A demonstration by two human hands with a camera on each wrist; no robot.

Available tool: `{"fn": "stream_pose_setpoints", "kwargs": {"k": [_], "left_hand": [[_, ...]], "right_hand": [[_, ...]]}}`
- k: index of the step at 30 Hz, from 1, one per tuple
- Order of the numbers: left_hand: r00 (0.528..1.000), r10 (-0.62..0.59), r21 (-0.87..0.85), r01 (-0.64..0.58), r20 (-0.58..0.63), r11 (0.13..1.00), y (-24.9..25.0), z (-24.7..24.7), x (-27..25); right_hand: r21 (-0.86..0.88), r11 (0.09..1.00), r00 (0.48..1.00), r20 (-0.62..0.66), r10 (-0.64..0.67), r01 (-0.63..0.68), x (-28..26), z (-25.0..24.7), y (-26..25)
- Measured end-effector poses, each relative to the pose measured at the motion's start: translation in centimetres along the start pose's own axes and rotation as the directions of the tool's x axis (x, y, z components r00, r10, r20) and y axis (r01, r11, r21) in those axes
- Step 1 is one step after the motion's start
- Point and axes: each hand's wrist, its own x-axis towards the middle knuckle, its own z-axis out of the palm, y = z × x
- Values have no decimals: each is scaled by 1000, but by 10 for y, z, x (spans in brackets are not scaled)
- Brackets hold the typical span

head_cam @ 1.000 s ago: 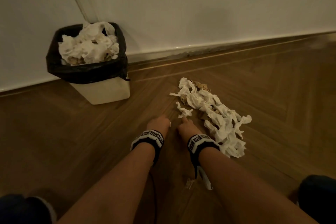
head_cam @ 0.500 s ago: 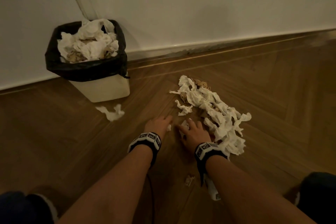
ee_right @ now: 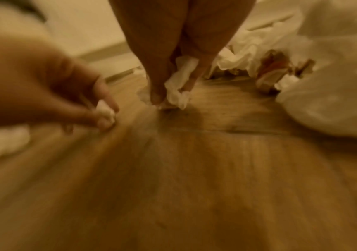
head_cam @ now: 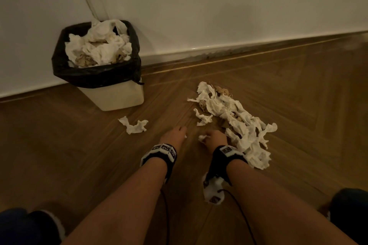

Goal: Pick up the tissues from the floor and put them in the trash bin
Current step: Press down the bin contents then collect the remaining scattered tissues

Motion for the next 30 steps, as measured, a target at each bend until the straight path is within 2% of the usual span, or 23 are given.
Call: {"fn": "stream_pose_setpoints", "kwargs": {"k": [2, 4, 7, 8, 9, 11, 13, 16, 19, 20, 22, 24, 27, 28, 30], "left_hand": [[1000, -28, -76, 27, -9, 997, -2, -2, -2], [995, -82, -150, 72, -57, 986, -6, -3, -3], [972, -138, -186, 102, -193, 977, -11, -4, -9], [961, -136, -157, 99, -242, 983, -12, -4, -11], [951, -132, -123, 101, -280, 987, -13, -5, -11], [940, -139, -107, 111, -313, 988, -19, -7, -11], [930, -170, -206, 106, -325, 973, -27, -12, -10], [915, -252, -407, 110, -315, 907, -46, -16, -11], [860, -286, -441, 81, -421, 894, -71, -20, -15], [848, -271, -424, 61, -456, 904, -81, -21, -16], [843, -264, -410, 57, -469, 910, -99, -22, -17], [864, -304, -398, 135, -402, 908, -114, -21, -17], [937, -265, -289, 194, -229, 937, -128, -10, -16], [950, -261, -275, 208, -173, 939, -130, -4, -16], [947, -297, -272, 255, -126, 928, -130, 8, -15]], "right_hand": [[218, 974, 998, -8, 62, -59, 2, -2, -1], [447, 890, 995, 20, 94, -93, 3, -3, -3], [713, 670, 979, 135, 156, -205, 1, -6, -11], [764, 594, 967, 183, 175, -252, 1, -7, -14], [781, 561, 961, 197, 196, -274, 2, -9, -15], [723, 639, 962, 141, 236, -263, 5, -12, -16], [665, 724, 976, 35, 214, -182, 7, -10, -17], [744, 653, 987, 53, 152, -141, 5, -4, -28], [817, 536, 977, 180, 113, -213, -2, -1, -48], [812, 543, 976, 197, 91, -214, -2, 0, -54], [745, 638, 977, 207, 56, -195, -4, -1, -69], [686, 712, 984, 175, 34, -146, -5, 0, -83], [689, 721, 991, 132, -14, -81, -3, 9, -101], [694, 716, 991, 134, -24, -76, -4, 12, -106], [693, 717, 989, 144, -33, -77, -4, 17, -114]]}}
